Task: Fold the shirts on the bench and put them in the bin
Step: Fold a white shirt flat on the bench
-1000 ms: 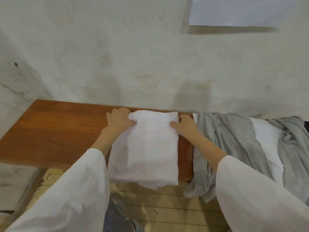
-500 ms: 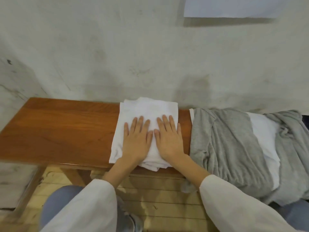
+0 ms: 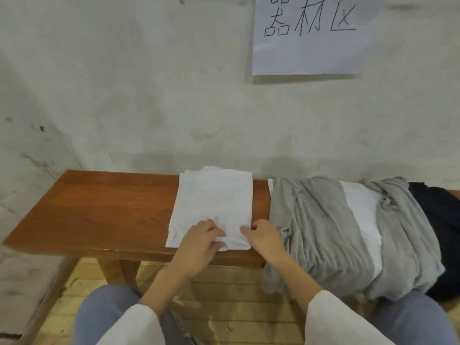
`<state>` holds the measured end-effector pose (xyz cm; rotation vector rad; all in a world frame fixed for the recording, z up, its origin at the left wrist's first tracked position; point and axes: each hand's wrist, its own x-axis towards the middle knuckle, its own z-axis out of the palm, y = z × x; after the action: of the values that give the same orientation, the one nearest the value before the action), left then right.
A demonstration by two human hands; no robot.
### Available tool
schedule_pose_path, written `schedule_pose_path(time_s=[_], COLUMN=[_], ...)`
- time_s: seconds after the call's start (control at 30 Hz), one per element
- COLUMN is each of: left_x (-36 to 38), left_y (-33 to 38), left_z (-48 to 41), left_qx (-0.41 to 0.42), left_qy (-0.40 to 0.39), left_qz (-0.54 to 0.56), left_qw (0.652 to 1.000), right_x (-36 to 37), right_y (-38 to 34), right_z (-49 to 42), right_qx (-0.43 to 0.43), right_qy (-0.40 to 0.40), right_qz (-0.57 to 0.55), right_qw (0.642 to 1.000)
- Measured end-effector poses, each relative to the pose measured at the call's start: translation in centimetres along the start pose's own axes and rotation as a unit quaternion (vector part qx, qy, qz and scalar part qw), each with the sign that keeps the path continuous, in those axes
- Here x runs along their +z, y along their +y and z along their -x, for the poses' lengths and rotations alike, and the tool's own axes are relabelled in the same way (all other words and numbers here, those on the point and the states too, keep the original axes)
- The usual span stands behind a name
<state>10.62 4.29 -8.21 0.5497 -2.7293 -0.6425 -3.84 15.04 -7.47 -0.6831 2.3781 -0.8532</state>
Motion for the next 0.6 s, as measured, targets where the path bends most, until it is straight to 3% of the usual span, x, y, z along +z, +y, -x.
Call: schedule_pose_path(time_s=[0.07,0.13,0.2,0.27,0.37,0.43,0.47,0.5,0.57,0.6], left_x=[-0.5,-0.4,0.3,1.6,3.0,3.6,3.7,3.6,3.4,3.3], left_y=[0.5,0.7,1.0,0.5,0.2,1.4,2.4,3.4,4.5,4.9], left_z=[-0.7,-0.8,0.2,1.4,2.6,4.1,4.7,5.1,5.1,5.0], left_qx=[-0.032,-0.045,-0.024,0.028,0.032,-0.048,-0.154,-0.283,-0.49,-0.52], left_qy=[0.02,0.043,0.02,0.001,0.043,0.07,0.077,0.087,0.047,0.019], left_qz=[0.004,0.014,-0.003,-0.055,-0.098,-0.023,0.073,0.208,0.459,0.562], left_qw=[0.999,0.998,1.0,0.998,0.994,0.996,0.982,0.932,0.739,0.642], right_x=[-0.1,-0.6,-1.0,-0.8,-0.8,-0.9,-1.1,-1.3,-1.7,-1.7], right_y=[-0.7,-0.9,-0.6,0.3,0.7,0.5,0.4,0.3,0.1,0.3], right_z=[0.2,0.1,0.4,0.5,0.4,0.3,0.3,0.5,1.0,1.4], right_qx=[0.018,0.06,0.064,0.048,0.075,0.118,0.128,0.13,0.131,0.132], right_qy=[-0.021,-0.029,-0.021,-0.026,-0.028,-0.049,-0.066,-0.085,-0.122,-0.131], right_qz=[-0.012,-0.112,-0.167,-0.145,-0.202,-0.294,-0.322,-0.34,-0.378,-0.392], right_qw=[1.0,0.992,0.984,0.988,0.976,0.947,0.936,0.927,0.908,0.901])
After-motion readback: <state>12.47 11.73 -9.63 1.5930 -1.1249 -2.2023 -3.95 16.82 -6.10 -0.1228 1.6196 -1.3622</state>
